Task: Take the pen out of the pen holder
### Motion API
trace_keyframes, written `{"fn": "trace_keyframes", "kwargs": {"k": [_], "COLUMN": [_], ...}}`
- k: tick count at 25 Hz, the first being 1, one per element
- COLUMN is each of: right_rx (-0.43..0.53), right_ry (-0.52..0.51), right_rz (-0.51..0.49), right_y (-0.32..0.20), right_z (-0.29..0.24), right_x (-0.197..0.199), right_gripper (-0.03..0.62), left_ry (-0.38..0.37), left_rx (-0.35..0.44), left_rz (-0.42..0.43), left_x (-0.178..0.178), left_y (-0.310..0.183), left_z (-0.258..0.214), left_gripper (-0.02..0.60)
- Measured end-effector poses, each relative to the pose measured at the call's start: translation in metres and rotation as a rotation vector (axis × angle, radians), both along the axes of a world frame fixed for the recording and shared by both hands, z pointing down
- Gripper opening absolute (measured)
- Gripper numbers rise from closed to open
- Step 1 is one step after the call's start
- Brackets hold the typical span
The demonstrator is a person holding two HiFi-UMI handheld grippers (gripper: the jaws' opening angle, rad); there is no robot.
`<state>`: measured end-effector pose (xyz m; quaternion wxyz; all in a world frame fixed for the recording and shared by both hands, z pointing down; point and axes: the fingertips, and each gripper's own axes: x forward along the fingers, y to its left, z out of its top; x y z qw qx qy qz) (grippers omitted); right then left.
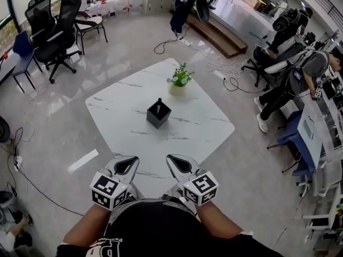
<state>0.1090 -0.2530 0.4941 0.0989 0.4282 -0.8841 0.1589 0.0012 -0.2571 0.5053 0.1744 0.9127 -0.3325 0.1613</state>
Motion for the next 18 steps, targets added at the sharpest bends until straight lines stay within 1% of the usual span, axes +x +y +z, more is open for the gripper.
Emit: {"fn": "trace_keyframes", "kwargs": {"k": [5,16,18], "right_rx": [0.014,0.032,0.033], "right_ry": [-0.009,0.006,0.006], "right_rz": [0.002,-0.004,-0.003], "right_y": [-0.0006,-0.0008,-0.0002], "right_z": [-0.0028,-0.0043,-0.0039], "right_x": [0.0003,-0.0006,-0.0006], "right_gripper": [0.000,0.005,0.040], "left_ry": [0.001,0.006,0.005], "left_rx": [-0.002,-0.004,-0.004], "left_rz": [0.008,0.017,0.021], "left_x": [0.0019,0.0025,0.0030], "left_y": [-0.0002,0.0022,0.0035], "left_z": [0.0006,0.0019,0.0025], "left_gripper": [0.057,0.057,0.057]}}
